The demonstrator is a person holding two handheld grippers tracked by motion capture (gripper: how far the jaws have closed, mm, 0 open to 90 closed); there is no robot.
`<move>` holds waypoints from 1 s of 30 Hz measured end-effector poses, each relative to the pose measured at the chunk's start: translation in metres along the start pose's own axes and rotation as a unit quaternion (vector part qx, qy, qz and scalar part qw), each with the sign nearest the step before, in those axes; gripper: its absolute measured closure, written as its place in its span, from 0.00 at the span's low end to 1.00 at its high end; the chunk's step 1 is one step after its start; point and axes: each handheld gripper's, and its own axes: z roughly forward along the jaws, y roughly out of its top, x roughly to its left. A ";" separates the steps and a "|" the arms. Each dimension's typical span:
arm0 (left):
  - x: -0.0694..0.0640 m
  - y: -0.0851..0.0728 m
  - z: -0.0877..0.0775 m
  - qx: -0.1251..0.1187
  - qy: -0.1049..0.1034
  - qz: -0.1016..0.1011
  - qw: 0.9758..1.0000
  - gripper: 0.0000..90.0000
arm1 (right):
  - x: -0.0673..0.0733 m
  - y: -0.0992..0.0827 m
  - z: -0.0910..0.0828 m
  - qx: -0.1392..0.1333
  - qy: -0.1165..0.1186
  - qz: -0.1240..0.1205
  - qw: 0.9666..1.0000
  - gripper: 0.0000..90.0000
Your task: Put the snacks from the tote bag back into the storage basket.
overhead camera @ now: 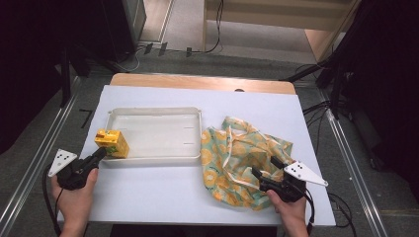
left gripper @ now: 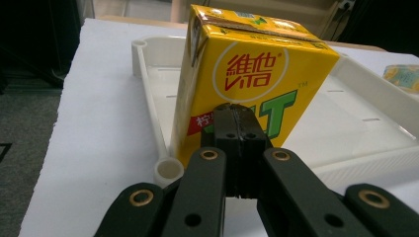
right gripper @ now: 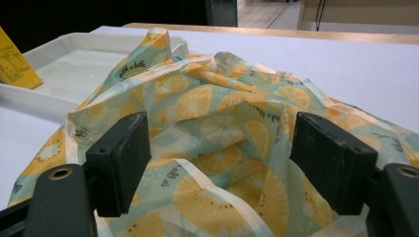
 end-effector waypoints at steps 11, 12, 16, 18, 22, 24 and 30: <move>-0.017 -0.001 0.011 0.011 -0.029 0.028 0.999 1.00 | -0.001 0.000 0.000 0.001 -0.001 0.004 1.000 0.26; -0.017 -0.001 0.012 0.011 -0.031 0.028 0.999 1.00 | -0.001 0.000 0.000 0.001 -0.001 0.004 1.000 0.26; -0.019 -0.001 0.015 0.013 -0.033 0.030 0.999 1.00 | -0.002 0.000 0.000 -0.001 -0.001 0.005 1.000 0.26; -0.018 -0.001 0.014 0.014 -0.033 0.028 0.999 1.00 | -0.002 0.000 -0.001 0.000 -0.001 0.005 1.000 0.26; -0.015 -0.002 0.011 0.011 -0.030 0.024 0.999 0.99 | -0.002 0.000 -0.001 -0.001 -0.003 0.002 1.000 0.26; -0.013 -0.003 0.009 0.008 -0.030 0.024 0.999 0.97 | -0.003 0.000 -0.001 -0.001 -0.003 0.003 1.000 0.26; -0.012 -0.004 0.005 -0.002 -0.052 0.023 0.998 0.74 | -0.003 0.000 -0.004 -0.004 -0.009 -0.002 1.000 0.26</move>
